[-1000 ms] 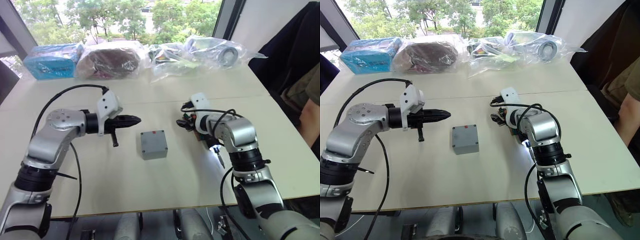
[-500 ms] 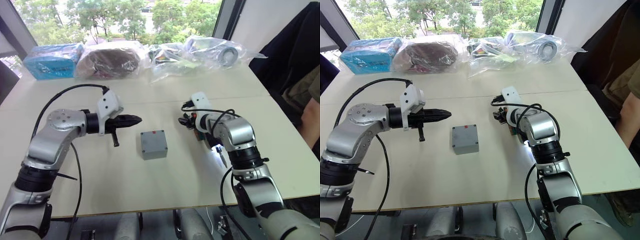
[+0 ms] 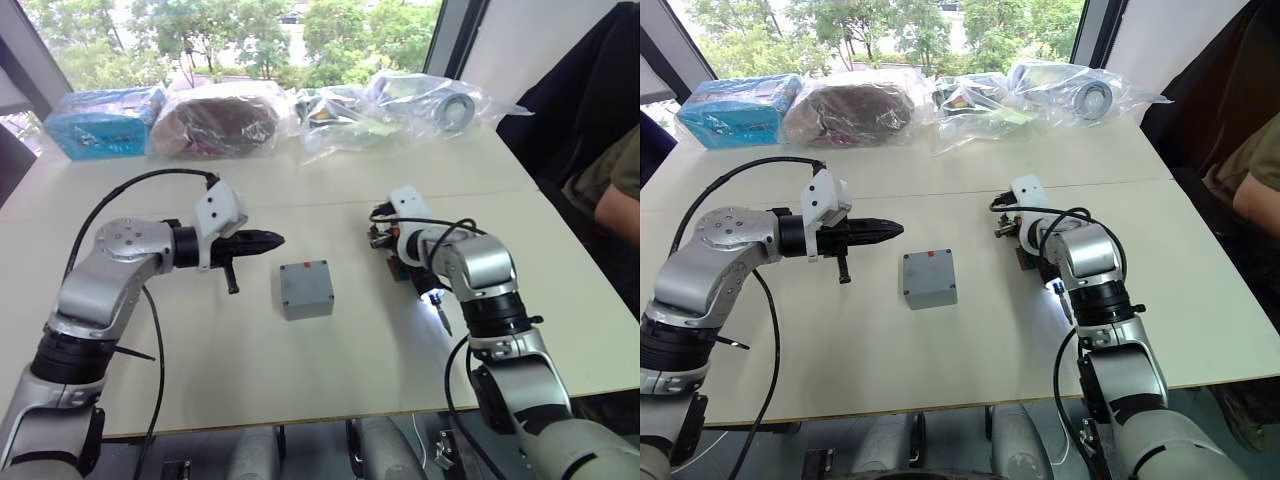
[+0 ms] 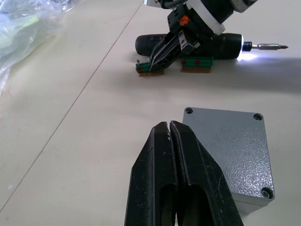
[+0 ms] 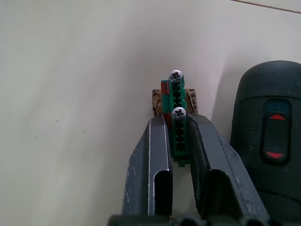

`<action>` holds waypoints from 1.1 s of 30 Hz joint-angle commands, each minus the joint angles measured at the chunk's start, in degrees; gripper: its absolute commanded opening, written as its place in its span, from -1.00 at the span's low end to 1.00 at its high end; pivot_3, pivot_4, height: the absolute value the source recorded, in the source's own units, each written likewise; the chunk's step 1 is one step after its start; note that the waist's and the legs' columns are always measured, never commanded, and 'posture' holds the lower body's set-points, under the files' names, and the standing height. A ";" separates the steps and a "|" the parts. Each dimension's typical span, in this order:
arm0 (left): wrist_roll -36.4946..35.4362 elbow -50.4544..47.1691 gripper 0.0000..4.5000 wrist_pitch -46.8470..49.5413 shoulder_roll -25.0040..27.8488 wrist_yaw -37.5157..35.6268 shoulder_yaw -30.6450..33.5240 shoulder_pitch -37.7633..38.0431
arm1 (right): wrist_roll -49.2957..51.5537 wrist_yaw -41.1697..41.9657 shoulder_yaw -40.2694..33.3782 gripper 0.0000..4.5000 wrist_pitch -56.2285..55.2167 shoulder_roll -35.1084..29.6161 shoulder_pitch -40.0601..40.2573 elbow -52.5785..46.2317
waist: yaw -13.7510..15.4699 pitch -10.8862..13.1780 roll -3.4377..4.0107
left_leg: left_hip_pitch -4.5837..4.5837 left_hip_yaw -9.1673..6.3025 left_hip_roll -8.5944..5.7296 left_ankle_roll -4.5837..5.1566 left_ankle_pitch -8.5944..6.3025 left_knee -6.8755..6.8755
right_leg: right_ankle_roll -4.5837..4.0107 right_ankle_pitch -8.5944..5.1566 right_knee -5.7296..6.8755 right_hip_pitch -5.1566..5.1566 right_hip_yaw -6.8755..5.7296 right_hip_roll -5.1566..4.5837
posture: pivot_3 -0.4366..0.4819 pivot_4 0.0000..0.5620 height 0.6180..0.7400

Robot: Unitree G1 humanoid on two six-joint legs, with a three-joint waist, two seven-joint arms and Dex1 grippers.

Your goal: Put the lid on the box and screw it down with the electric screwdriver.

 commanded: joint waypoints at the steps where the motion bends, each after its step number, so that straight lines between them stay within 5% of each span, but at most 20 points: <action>1: 0.10 -1.31 -1.00 -1.23 0.02 -0.03 0.58 -1.04 | 1.45 1.42 -0.17 -0.98 2.06 -0.10 0.10 -4.65 | 0.01 0.00 0.00 | 0.00 0.00 0.00 0.00 0.00 0.00 | 0.00 0.00 0.00 0.00 0.00 0.00 | -0.05 -0.47 1.00; 24: 0.00 -1.50 -1.00 -0.92 0.42 0.11 0.83 -0.84 | 0.09 1.86 3.61 -0.98 -0.48 1.57 1.91 -4.85 | -0.12 0.00 0.00 | -0.01 0.00 0.00 0.00 0.00 -0.01 | 0.00 0.00 0.00 -0.03 0.00 0.01 | -0.05 -0.47 1.00; 29: -0.07 -1.76 -1.00 -0.76 0.58 0.09 0.90 -0.63 | -0.02 1.84 3.32 -0.02 -0.53 1.34 2.02 -4.74 | -0.08 0.00 0.00 | -0.01 -0.01 0.01 0.00 0.00 -0.01 | 0.00 0.00 0.00 -0.03 0.00 0.01 | -0.05 -0.47 1.00; 33: -0.02 -1.53 -1.00 -0.79 0.57 -0.01 0.78 -0.86 | 0.46 1.84 2.07 0.07 0.10 1.36 1.45 -5.55 | -0.07 0.00 0.00 | -0.02 0.00 0.01 0.00 0.00 -0.01 | 0.00 0.00 -0.01 -0.03 0.00 0.01 | -0.05 -0.47 1.00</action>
